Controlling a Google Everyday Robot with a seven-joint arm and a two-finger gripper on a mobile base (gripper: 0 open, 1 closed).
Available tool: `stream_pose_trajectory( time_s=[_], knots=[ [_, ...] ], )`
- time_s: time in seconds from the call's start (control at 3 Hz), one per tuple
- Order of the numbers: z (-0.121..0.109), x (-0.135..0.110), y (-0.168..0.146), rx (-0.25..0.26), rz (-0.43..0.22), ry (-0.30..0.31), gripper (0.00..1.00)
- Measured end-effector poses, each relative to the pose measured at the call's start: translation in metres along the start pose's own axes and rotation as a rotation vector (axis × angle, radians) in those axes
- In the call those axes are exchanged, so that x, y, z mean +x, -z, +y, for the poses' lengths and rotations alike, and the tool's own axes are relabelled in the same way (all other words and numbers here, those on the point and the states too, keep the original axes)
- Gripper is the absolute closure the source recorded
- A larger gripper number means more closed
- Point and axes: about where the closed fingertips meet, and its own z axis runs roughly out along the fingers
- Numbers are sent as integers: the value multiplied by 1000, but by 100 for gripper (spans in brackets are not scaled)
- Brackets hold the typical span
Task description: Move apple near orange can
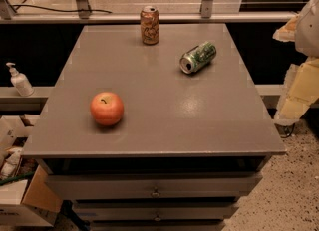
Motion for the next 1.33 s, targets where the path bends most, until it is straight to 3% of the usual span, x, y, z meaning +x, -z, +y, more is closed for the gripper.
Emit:
stream_pose_trajectory(
  time_s=[0.33, 0.67, 1.33],
  knots=[
    [0, 0, 0, 0, 0, 0, 0],
    [-3, -13, -11, 14, -48, -12, 0],
    [-8, -87, -59, 9, -233, 36, 0]
  ],
)
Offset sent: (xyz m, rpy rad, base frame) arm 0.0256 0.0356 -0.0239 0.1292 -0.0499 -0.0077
